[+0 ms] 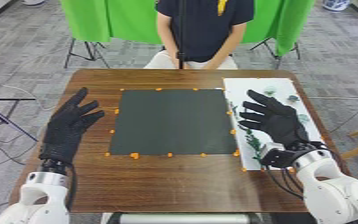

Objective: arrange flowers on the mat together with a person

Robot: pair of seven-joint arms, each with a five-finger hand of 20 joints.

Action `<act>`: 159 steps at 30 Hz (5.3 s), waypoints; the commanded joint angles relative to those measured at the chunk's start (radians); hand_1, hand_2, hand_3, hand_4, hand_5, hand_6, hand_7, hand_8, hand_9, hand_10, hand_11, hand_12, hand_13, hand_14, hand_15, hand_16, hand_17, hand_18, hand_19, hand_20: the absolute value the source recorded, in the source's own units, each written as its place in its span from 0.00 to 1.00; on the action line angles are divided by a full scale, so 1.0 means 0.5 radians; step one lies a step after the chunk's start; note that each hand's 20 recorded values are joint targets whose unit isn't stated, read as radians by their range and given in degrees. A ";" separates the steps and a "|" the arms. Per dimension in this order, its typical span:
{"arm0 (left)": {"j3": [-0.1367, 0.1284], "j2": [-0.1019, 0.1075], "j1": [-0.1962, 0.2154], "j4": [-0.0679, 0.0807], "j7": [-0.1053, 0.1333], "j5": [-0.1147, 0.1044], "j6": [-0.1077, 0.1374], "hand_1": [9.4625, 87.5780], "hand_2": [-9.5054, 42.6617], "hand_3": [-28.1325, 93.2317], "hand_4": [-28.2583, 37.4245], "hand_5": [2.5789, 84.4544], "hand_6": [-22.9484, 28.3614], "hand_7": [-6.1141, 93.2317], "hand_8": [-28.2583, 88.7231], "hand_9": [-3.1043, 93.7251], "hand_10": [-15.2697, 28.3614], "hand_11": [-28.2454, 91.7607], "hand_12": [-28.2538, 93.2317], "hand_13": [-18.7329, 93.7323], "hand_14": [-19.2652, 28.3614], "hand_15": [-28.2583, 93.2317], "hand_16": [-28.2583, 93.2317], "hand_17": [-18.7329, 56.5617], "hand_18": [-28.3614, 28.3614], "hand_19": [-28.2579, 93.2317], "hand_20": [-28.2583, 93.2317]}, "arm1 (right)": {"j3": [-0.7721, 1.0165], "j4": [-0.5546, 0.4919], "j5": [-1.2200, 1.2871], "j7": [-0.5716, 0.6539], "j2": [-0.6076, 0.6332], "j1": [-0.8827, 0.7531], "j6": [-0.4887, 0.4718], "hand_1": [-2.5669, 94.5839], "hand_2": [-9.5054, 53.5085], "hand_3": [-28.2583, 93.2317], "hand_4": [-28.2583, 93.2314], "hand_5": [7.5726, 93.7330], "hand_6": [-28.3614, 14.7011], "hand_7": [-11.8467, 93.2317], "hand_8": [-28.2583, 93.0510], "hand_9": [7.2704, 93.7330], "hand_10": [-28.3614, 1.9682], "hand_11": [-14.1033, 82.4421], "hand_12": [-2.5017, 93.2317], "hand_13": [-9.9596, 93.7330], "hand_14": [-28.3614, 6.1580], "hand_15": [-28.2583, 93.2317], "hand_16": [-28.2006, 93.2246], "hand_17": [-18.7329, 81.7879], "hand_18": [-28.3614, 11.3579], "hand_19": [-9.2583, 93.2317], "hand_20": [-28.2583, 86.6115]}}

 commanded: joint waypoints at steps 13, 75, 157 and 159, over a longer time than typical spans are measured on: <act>0.001 -0.009 -0.006 0.010 -0.020 -0.016 0.029 0.21 0.27 0.87 0.08 0.41 0.53 0.16 0.17 0.42 0.78 0.40 0.32 0.43 0.99 0.63 0.18 0.15 1.00 0.65 0.35 | -0.016 -0.006 0.003 -0.020 0.009 -0.014 0.039 0.15 0.35 0.88 0.00 0.36 0.71 0.23 0.14 0.38 0.47 0.19 0.17 0.41 0.28 0.34 0.41 0.25 0.04 0.58 0.35; 0.017 0.004 0.007 0.004 0.011 -0.066 0.047 0.21 0.27 0.87 0.08 0.41 0.55 0.18 0.17 0.42 0.79 0.43 0.32 0.43 0.99 0.65 0.17 0.13 1.00 0.66 0.34 | -0.013 -0.009 0.004 0.008 -0.005 -0.013 0.015 0.16 0.36 0.88 0.00 0.37 0.71 0.23 0.14 0.38 0.47 0.19 0.17 0.42 0.27 0.36 0.39 0.25 0.04 0.59 0.35; -0.074 0.036 0.071 -0.071 0.061 -0.050 0.107 0.21 0.27 0.87 0.08 0.42 0.56 0.18 0.17 0.43 0.80 0.42 0.32 0.43 0.99 0.65 0.17 0.14 1.00 0.66 0.34 | -0.156 0.115 -2.808 1.127 1.025 -0.400 0.111 0.38 0.11 0.82 0.04 0.70 0.62 0.33 0.13 0.74 0.48 0.44 0.19 0.75 0.46 0.69 0.33 0.60 0.22 0.93 0.29; -0.072 0.038 0.068 -0.070 0.065 -0.053 0.109 0.21 0.27 0.87 0.08 0.42 0.56 0.18 0.17 0.43 0.80 0.42 0.32 0.43 0.99 0.65 0.17 0.14 1.00 0.66 0.34 | -0.220 0.147 -2.894 1.186 1.048 -0.378 0.156 0.44 0.09 0.79 0.03 0.75 0.64 0.33 0.20 0.79 0.51 0.44 0.20 0.79 0.50 0.68 0.34 0.63 0.26 0.96 0.25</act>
